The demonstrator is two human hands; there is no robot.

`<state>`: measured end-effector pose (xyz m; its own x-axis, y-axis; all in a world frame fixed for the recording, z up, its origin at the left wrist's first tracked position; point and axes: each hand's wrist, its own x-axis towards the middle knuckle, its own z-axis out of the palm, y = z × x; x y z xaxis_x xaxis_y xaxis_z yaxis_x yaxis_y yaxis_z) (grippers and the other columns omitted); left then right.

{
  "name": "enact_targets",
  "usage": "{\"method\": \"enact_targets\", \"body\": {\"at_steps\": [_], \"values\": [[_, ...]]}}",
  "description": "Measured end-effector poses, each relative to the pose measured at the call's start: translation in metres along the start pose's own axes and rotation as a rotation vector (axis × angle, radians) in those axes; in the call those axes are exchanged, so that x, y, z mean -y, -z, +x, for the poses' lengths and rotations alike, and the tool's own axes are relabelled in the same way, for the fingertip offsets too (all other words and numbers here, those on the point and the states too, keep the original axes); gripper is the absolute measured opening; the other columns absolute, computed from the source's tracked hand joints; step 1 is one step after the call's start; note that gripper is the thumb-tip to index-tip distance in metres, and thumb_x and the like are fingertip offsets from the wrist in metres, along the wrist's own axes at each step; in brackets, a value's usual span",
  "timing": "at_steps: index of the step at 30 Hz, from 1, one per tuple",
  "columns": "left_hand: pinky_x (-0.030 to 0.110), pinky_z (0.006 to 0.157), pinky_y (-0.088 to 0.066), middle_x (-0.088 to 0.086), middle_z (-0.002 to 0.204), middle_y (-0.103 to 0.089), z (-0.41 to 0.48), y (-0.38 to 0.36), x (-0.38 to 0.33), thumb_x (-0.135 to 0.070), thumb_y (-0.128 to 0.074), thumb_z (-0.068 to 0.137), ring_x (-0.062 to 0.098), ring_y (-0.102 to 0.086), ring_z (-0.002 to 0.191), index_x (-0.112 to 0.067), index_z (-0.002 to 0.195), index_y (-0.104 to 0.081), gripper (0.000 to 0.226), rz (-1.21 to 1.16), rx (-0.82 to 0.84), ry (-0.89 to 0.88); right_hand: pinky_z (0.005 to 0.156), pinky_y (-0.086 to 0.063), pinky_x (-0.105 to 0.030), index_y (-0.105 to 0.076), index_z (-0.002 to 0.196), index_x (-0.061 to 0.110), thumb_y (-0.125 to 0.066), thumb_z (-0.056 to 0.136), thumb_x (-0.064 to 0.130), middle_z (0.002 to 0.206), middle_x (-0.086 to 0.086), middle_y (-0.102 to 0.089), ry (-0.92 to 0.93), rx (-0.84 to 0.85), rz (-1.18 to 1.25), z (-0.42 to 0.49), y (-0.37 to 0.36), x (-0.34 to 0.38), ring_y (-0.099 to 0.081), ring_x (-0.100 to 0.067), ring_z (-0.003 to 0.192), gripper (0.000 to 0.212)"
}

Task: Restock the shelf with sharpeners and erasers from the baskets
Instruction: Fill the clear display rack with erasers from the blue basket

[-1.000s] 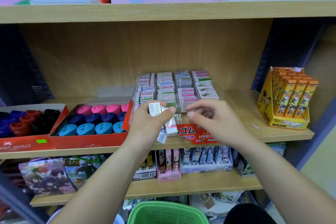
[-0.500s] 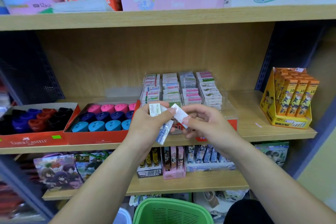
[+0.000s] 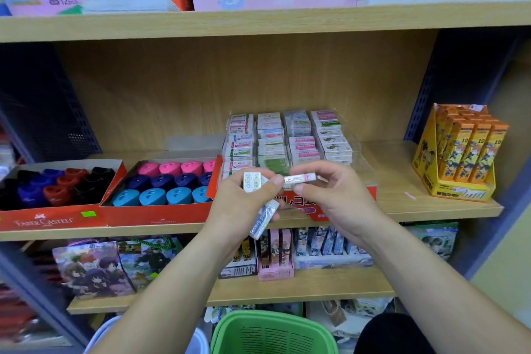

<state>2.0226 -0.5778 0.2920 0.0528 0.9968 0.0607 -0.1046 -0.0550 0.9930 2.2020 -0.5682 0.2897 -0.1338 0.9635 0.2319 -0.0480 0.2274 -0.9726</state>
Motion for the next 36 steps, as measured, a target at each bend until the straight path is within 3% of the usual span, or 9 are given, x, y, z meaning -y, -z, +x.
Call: {"method": "enact_targets", "body": {"at_steps": [5, 7, 12, 17, 20, 23, 26, 31, 36], "values": [[0.036, 0.064, -0.060, 0.005, 0.083, -0.077, 0.005, 0.002, 0.004, -0.007, -0.081, 0.083, 0.022, -0.074, 0.071, -0.015, 0.102, -0.070, 0.023, 0.032, -0.023, 0.003, 0.105, -0.049, -0.042, -0.079, 0.106, 0.027, -0.076, 0.085, 0.004, 0.108, 0.001, -0.075, 0.010, -0.008, 0.057, 0.000, 0.004, -0.005, -0.066, -0.023, 0.113, 0.031], [0.035, 0.063, -0.058, 0.008, 0.088, -0.077, 0.005, 0.002, 0.005, -0.003, -0.081, 0.082, 0.024, -0.074, 0.071, -0.017, 0.098, -0.069, 0.024, 0.034, -0.027, -0.002, 0.099, -0.053, -0.037, -0.074, 0.115, 0.027, -0.074, 0.087, 0.002, 0.103, 0.003, -0.076, -0.017, -0.027, 0.087, 0.001, 0.006, -0.007, -0.069, -0.021, 0.106, 0.038], [0.035, 0.061, -0.057, 0.006, 0.083, -0.075, 0.006, 0.002, 0.009, 0.000, -0.082, 0.081, 0.025, -0.072, 0.069, -0.018, 0.092, -0.068, 0.025, 0.031, -0.049, -0.016, 0.074, -0.061, -0.027, -0.065, 0.113, 0.001, -0.066, 0.091, 0.002, 0.100, -0.017, -0.076, -0.159, -0.014, 0.246, 0.000, 0.002, -0.009, -0.072, -0.022, 0.082, 0.022], [0.044, 0.068, -0.061, 0.001, 0.078, -0.073, 0.007, 0.003, 0.012, -0.003, -0.079, 0.084, 0.027, -0.071, 0.073, -0.016, 0.099, -0.068, 0.023, 0.042, -0.042, -0.007, 0.071, -0.060, -0.036, -0.067, 0.115, 0.006, -0.059, 0.097, 0.004, 0.101, -0.009, -0.075, -0.162, -0.050, 0.291, 0.001, 0.005, -0.008, -0.073, -0.025, 0.090, 0.019], [0.053, 0.079, -0.060, 0.005, 0.082, -0.074, 0.008, 0.008, 0.014, -0.006, -0.080, 0.084, 0.030, -0.072, 0.078, -0.020, 0.097, -0.069, 0.022, 0.056, -0.067, -0.001, 0.057, -0.060, -0.033, -0.067, 0.120, 0.010, -0.054, 0.100, 0.004, 0.101, -0.006, -0.070, -0.163, -0.083, 0.295, 0.002, 0.011, -0.004, -0.072, -0.023, 0.080, 0.024], [0.053, 0.078, -0.060, 0.009, 0.082, -0.072, 0.009, 0.014, 0.012, -0.003, -0.079, 0.084, 0.029, -0.070, 0.075, -0.017, 0.096, -0.070, 0.021, 0.050, -0.088, -0.004, 0.047, -0.052, -0.026, -0.062, 0.120, 0.009, -0.065, 0.093, 0.004, 0.102, -0.008, -0.068, -0.127, -0.132, 0.162, 0.005, 0.018, -0.003, -0.063, -0.015, 0.066, 0.027], [0.047, 0.074, -0.064, 0.004, 0.080, -0.071, 0.010, 0.023, 0.009, -0.004, -0.079, 0.085, 0.024, -0.071, 0.070, -0.017, 0.097, -0.070, 0.019, 0.071, -0.120, -0.015, 0.059, -0.053, -0.029, -0.066, 0.103, 0.007, -0.072, 0.087, 0.002, 0.090, -0.008, -0.068, -0.080, -0.178, 0.050, 0.011, 0.026, -0.001, -0.060, -0.017, 0.066, 0.018], [0.043, 0.071, -0.064, 0.007, 0.083, -0.072, 0.009, 0.042, 0.006, -0.004, -0.077, 0.088, 0.024, -0.073, 0.071, -0.017, 0.098, -0.070, 0.018, 0.068, -0.188, -0.014, 0.079, -0.061, -0.029, -0.074, 0.107, 0.012, -0.060, 0.095, -0.005, 0.097, -0.011, -0.064, -0.057, -0.127, -0.053, 0.025, 0.019, 0.005, -0.076, -0.026, 0.088, 0.024], [0.042, 0.068, -0.063, 0.009, 0.081, -0.076, 0.007, 0.060, 0.003, -0.001, -0.075, 0.088, 0.025, -0.072, 0.070, -0.015, 0.103, -0.069, 0.021, 0.077, -0.248, -0.006, 0.076, -0.057, -0.025, -0.077, 0.095, 0.022, -0.075, 0.088, 0.013, 0.089, 0.005, -0.074, 0.058, -0.097, -0.587, 0.057, 0.003, 0.001, -0.070, -0.009, 0.083, 0.011]]}}
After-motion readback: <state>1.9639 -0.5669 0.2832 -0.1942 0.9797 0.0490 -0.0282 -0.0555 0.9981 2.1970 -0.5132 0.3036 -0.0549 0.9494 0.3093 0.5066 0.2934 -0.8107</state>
